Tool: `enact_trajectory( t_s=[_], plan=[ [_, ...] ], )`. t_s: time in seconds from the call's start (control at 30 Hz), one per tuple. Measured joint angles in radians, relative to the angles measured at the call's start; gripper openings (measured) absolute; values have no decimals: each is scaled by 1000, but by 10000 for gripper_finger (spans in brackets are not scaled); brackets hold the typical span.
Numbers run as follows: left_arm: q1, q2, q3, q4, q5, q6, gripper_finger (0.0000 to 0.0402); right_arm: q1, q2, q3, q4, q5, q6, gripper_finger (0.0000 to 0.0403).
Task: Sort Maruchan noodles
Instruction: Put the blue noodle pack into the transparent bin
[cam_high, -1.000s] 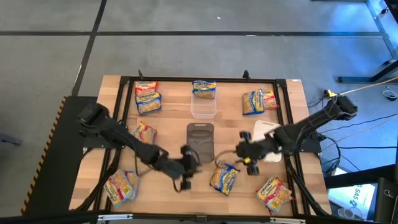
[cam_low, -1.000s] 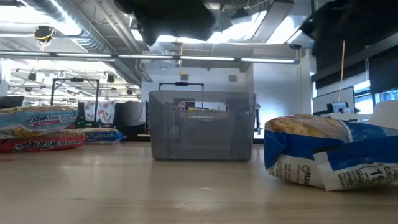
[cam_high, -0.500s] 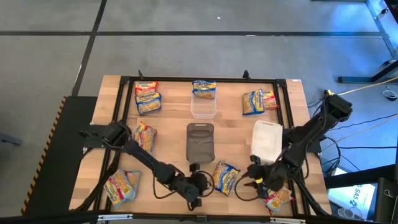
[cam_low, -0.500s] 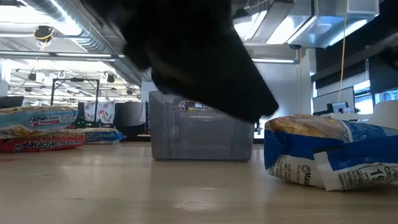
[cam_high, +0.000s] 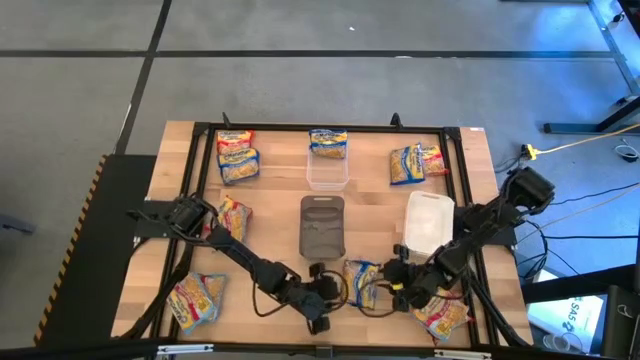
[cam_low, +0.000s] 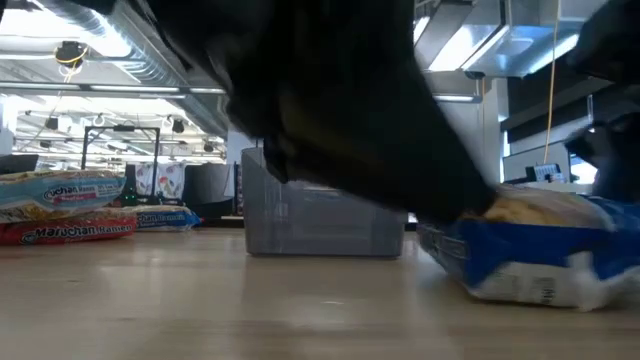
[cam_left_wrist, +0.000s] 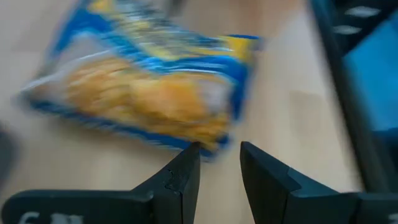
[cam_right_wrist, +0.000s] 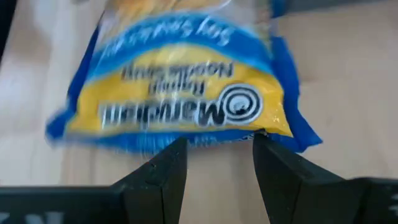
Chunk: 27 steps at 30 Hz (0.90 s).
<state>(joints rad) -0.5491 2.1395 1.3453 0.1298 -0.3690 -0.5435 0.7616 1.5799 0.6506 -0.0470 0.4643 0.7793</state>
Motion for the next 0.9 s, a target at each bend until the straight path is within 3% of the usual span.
enact_trajectory(
  t_s=[0.2, 0.43, 0.6, 0.67, 0.9],
  plan=[
    [-22, 8, 0, 74, 24, -2, 108, -74, 2, 0, 80, 96, -40, 158],
    [-41, -13, -1, 64, 9, 0, 108, -90, -40, 64, 7, -34, -106, 158],
    [-55, -29, 0, 72, -142, 24, 108, -81, -79, 132, -105, -166, -46, 158],
    [-43, -21, 0, 107, -199, 29, 108, -81, -81, 145, -106, -166, -45, 158],
    [23, 56, -2, 197, -223, 28, 108, -82, -77, 153, -113, -90, 0, 158]
  ],
)
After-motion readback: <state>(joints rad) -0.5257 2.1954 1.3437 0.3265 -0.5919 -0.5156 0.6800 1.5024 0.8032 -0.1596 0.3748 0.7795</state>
